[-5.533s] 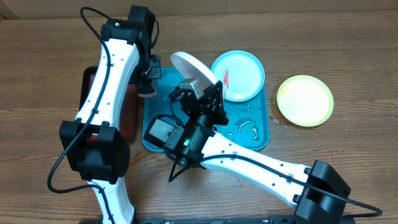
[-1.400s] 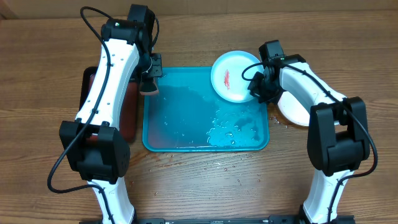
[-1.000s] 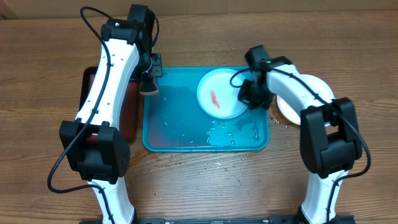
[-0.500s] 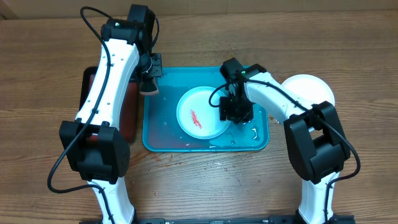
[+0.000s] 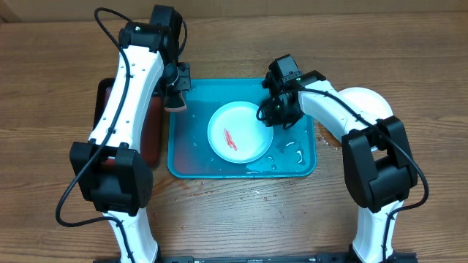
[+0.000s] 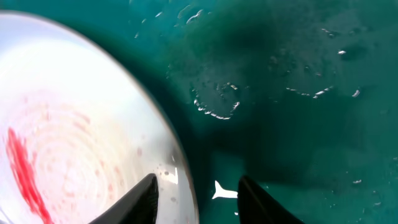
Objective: Clean dirty plates on tray and stack at the side
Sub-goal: 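Grip the remaining white plate's rim and slide it to tray center, then lower the sponge in the left gripper onto the white plate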
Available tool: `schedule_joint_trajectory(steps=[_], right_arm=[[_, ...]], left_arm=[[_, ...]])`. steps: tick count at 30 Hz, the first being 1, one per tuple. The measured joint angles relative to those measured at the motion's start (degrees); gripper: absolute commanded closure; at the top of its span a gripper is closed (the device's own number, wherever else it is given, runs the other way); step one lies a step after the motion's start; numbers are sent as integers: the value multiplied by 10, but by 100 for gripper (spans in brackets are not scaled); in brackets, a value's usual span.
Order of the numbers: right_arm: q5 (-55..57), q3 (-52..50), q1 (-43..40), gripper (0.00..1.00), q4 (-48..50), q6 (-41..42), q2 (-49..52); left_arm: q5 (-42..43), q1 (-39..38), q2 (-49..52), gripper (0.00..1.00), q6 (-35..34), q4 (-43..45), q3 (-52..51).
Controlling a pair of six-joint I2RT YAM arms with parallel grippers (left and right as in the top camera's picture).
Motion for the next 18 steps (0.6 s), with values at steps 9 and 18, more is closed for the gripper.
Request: schedule_joint_trajectory(steps=[9, 18], right_arm=[[0, -24, 0, 84, 22, 76, 0], [-22, -38, 0, 96, 30, 153, -4]], left_arm=[[0, 0, 0, 96, 0, 0, 0], [2, 0, 0, 96, 0, 1, 0]])
